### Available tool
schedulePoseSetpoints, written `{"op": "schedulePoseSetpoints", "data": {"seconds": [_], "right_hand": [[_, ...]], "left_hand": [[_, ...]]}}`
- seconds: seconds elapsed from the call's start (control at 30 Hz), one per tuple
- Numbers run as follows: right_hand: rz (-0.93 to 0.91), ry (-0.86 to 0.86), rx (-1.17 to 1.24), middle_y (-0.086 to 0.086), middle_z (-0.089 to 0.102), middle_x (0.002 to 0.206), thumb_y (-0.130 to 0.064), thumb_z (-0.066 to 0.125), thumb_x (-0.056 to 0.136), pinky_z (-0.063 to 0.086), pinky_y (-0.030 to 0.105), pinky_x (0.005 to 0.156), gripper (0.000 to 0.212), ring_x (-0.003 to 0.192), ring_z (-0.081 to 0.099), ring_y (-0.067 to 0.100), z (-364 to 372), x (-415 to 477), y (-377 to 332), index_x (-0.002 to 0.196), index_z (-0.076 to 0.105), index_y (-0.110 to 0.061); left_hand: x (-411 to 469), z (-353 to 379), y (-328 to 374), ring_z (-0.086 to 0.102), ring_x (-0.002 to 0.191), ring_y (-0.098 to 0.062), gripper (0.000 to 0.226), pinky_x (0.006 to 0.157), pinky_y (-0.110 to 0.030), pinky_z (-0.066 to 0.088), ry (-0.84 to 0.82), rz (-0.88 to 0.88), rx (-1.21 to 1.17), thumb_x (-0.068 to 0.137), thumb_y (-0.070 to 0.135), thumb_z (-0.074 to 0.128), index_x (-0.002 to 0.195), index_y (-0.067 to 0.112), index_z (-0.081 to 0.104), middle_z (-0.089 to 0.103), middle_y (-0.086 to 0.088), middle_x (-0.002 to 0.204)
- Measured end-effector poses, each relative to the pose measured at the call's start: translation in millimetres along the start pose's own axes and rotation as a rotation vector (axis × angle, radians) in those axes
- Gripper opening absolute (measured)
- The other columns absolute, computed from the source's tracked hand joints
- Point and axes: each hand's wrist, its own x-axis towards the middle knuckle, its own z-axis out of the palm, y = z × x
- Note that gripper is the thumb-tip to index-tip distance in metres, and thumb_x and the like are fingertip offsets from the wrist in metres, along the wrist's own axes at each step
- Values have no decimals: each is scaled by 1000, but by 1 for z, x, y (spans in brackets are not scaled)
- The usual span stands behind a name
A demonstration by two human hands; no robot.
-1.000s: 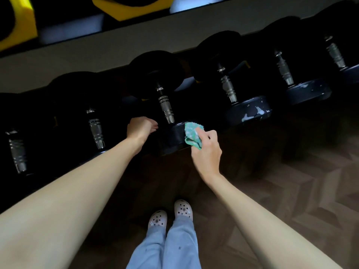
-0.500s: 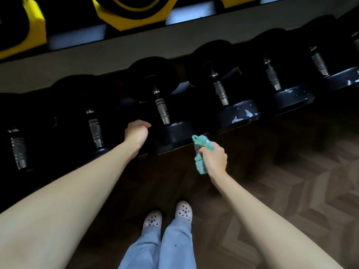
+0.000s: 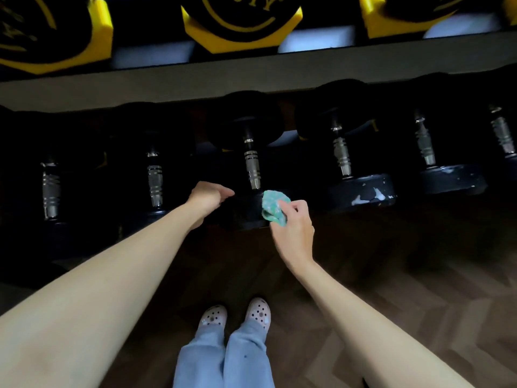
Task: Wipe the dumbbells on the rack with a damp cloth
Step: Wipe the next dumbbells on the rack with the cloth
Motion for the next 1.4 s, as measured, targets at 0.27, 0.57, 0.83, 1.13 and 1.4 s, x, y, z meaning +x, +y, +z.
{"op": "schedulePoseSetpoints", "data": {"seconds": [0.27, 0.57, 0.83, 1.13, 1.4], "right_hand": [[-71, -397, 80, -4, 55, 80, -25, 61, 73, 39, 20, 61, 15, 73, 54, 12, -3, 16, -40, 83, 69, -16], [-45, -109, -44, 8, 65, 115, -18, 62, 79, 42, 31, 89, 41, 110, 58, 28, -39, 140, -43, 120, 60, -18], [-664, -329, -771, 10, 44, 143, -6, 42, 92, 32, 36, 103, 50, 129, 39, 31, 28, 182, -71, 142, 36, -9], [-496, -690, -797, 18, 39, 139, -8, 48, 87, 39, 34, 100, 41, 129, 37, 34, 57, 193, -64, 126, 51, -19], [-203, -917, -549, 10, 52, 133, -1, 41, 88, 39, 15, 82, 44, 120, 48, 26, 35, 164, -56, 128, 54, -11]], "left_hand": [[5, -17, 2, 54, 117, -20, 42, 94, -27, 45, -131, -80, -80, 94, -7, 25, 101, 7, 64, 62, -10, 120], [23, -33, 14, 56, 115, -22, 34, 90, -24, 46, -251, -87, 14, 95, -6, 34, 118, 0, 58, 62, -15, 120], [51, -26, 13, 64, 82, -19, 34, 71, -17, 50, -327, -90, 83, 94, -4, 32, 107, -5, 63, 67, -21, 108], [60, -28, 17, 60, 79, -16, 30, 72, -21, 48, -408, -240, 17, 99, 0, 29, 104, -1, 59, 68, -20, 96], [50, -21, 17, 60, 109, -28, 33, 72, -27, 52, -281, -200, 16, 97, -1, 31, 110, -9, 60, 65, -22, 112]]}}
